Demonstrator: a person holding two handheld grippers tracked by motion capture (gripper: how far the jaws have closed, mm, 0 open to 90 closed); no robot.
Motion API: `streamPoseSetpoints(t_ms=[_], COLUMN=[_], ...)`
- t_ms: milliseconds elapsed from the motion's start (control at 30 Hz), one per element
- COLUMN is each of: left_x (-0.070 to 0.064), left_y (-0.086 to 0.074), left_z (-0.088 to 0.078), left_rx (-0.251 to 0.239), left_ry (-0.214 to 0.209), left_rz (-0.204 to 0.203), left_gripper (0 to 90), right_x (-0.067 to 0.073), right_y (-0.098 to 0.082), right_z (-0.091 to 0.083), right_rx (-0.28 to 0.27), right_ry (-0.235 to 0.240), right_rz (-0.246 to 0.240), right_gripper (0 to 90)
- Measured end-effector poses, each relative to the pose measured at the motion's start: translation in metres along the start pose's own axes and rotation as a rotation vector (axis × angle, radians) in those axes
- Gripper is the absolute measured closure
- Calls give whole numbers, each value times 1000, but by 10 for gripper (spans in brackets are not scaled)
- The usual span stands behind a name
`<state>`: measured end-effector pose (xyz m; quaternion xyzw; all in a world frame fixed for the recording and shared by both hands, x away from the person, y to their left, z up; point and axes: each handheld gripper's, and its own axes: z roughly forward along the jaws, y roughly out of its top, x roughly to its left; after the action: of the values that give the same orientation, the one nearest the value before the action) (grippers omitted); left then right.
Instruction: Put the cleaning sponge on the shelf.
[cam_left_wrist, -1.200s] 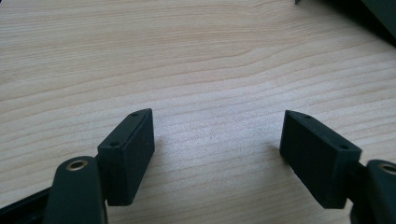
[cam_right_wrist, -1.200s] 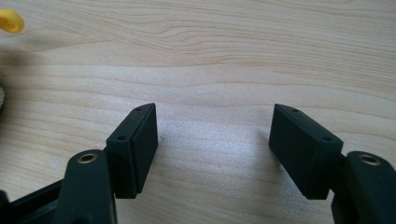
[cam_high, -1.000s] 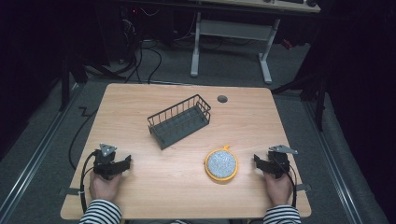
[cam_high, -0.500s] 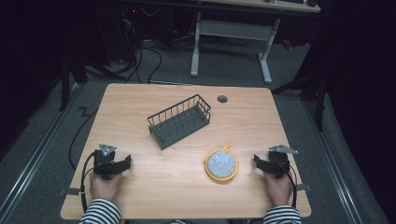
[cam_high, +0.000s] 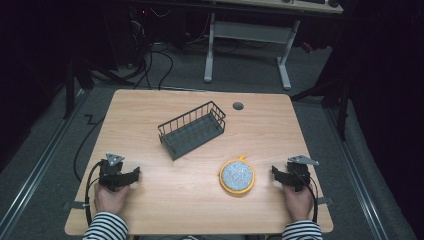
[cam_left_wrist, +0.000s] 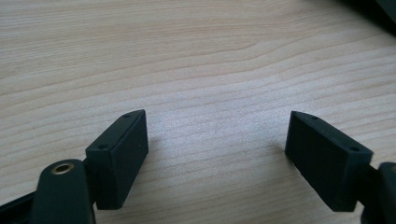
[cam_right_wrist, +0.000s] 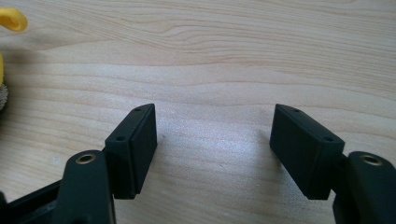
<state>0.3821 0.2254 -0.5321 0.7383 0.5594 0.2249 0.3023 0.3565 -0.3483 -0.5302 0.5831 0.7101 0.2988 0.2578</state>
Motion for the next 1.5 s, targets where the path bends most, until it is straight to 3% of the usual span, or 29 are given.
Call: streamPoseSetpoints(t_ms=[167, 367, 667, 967, 1300, 1500], left_x=[1, 1, -12, -26, -39, -41], left_y=[6, 14, 34, 54, 82, 103], left_z=[-6, -15, -23, -25, -30, -36], left_rx=[9, 0, 15, 35, 31, 16], left_ry=[-10, -80, -162, -176, -212, -241], left_rz=[14, -15, 14, 80, 111, 98], left_gripper=[273, 315, 269, 263, 261, 263], right_x=[0, 1, 1, 0, 0, 0], right_y=[0, 0, 0, 0, -1, -1], right_z=[0, 0, -1, -1, -1, -1], right_rx=[0, 1, 2, 1, 0, -1], right_ry=[-1, -3, -2, -1, 2, 4], right_rz=[-1, 1, 3, 4, 9, 9], right_gripper=[320, 320, 320, 320, 322, 322])
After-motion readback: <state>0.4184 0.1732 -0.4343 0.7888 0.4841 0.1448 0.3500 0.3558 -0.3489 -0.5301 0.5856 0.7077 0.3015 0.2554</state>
